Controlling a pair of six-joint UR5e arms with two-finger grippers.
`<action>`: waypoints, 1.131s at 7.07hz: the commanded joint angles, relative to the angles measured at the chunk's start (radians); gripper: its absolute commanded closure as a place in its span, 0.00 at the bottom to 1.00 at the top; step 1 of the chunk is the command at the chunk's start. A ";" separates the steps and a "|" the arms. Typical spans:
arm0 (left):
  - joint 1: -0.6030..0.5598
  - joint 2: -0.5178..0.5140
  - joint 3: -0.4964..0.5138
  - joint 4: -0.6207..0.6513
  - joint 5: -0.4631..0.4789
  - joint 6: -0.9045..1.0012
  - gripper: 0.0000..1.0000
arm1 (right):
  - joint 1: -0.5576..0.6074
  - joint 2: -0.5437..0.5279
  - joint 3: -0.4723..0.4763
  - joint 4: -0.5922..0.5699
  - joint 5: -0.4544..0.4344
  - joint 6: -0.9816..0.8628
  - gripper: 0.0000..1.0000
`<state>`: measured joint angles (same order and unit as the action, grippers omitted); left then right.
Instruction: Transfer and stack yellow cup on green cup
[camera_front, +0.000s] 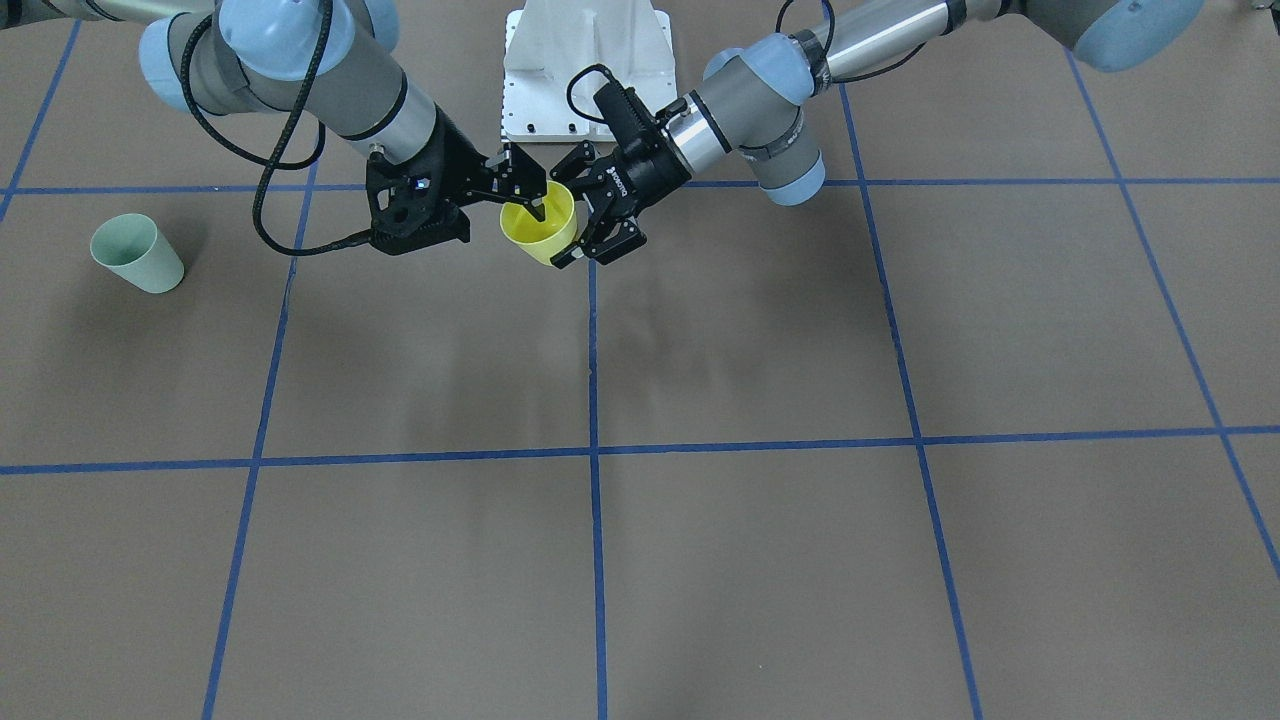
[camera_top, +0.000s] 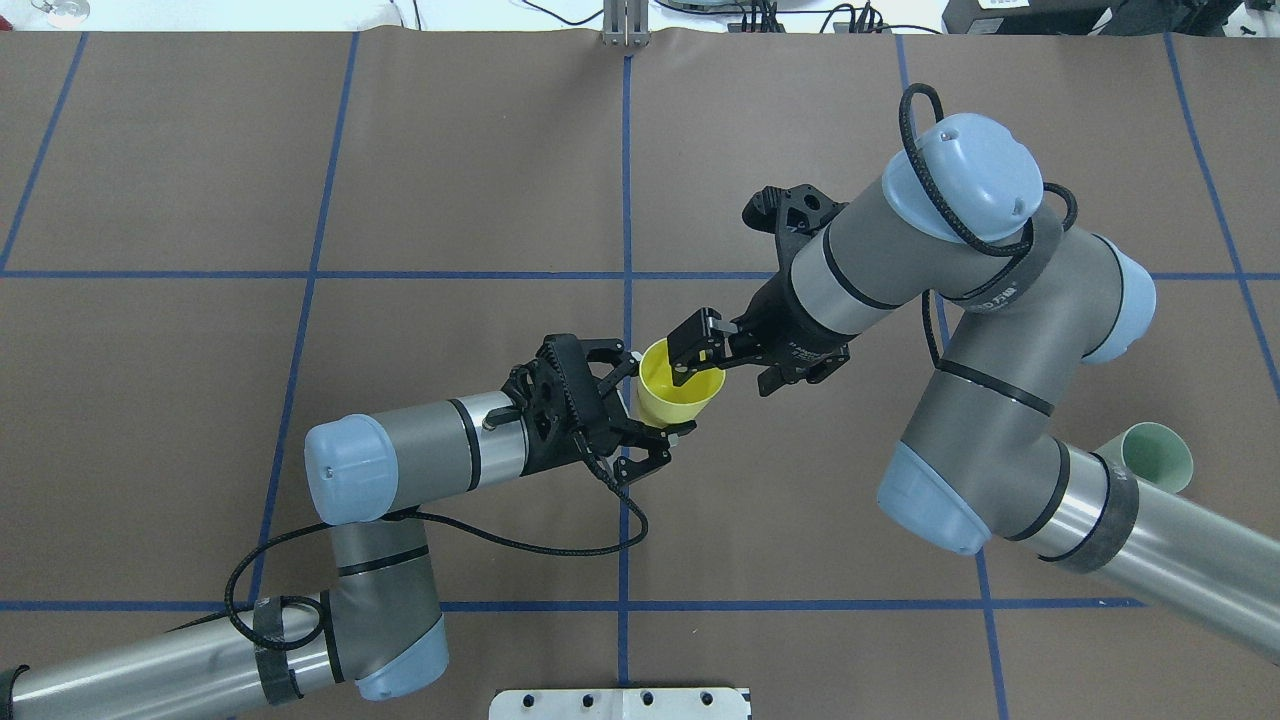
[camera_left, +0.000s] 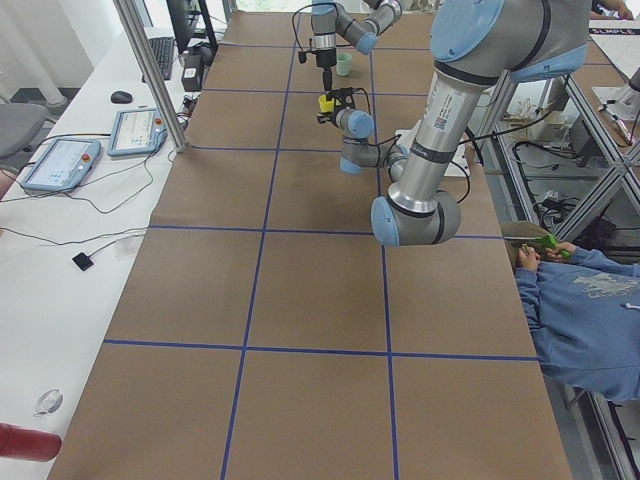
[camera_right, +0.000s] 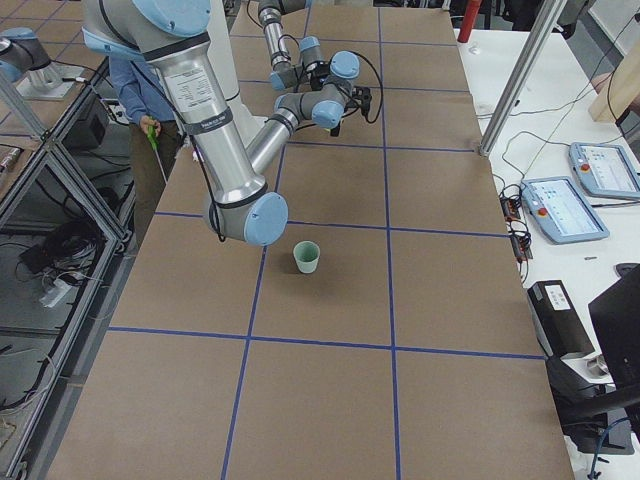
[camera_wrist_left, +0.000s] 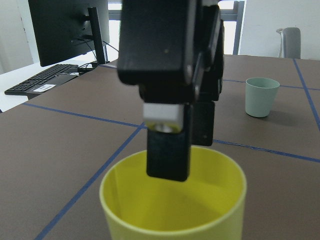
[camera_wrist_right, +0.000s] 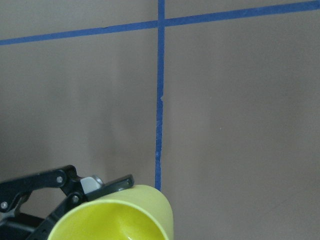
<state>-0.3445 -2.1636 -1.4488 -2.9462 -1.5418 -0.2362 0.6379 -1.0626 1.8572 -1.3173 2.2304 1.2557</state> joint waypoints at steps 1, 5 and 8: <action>0.001 -0.002 0.001 -0.001 -0.001 0.000 1.00 | -0.011 0.000 0.004 0.000 0.000 0.020 0.40; 0.008 -0.008 0.001 -0.001 0.002 0.000 1.00 | -0.012 0.000 0.005 0.006 0.002 0.021 1.00; 0.016 -0.038 -0.001 -0.001 0.058 -0.002 0.10 | 0.003 -0.003 0.011 0.007 0.008 0.024 1.00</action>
<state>-0.3291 -2.1920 -1.4498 -2.9468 -1.5209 -0.2383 0.6311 -1.0628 1.8661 -1.3099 2.2344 1.2786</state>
